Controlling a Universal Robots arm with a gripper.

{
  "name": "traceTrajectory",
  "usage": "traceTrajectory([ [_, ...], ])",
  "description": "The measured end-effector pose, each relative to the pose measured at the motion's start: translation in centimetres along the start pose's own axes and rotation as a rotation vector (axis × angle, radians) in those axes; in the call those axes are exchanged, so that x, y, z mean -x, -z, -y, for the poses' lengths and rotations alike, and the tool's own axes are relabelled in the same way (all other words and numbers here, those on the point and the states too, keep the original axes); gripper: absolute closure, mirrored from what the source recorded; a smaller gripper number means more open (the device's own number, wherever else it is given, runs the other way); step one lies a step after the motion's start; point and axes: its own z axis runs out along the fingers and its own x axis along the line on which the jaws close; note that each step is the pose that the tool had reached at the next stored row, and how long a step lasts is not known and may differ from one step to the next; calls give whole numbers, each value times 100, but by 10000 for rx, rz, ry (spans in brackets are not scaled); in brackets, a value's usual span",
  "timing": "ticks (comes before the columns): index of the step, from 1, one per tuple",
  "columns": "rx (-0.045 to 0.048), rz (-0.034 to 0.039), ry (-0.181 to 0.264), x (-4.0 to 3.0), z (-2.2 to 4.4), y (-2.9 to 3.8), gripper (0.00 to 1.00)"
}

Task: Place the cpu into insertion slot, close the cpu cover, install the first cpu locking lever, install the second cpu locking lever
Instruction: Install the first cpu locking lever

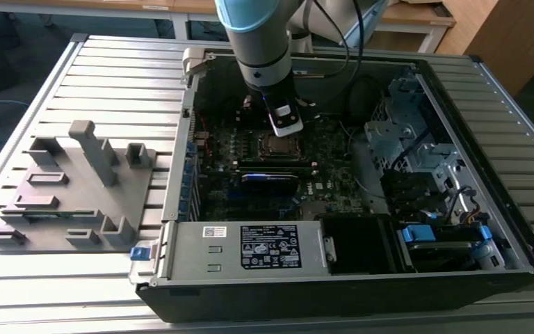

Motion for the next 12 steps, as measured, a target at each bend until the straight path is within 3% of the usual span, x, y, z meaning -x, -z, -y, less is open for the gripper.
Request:
traceTrajectory([
  [3, -23, -3, 2, -1, 0, 1, 90],
  [5, -81, -152, -30, 1, -1, -2, 90],
  [6, -95, -189, -38, 1, 0, -2, 90],
  [12, -117, -247, -51, 3, -4, 10, 90],
])
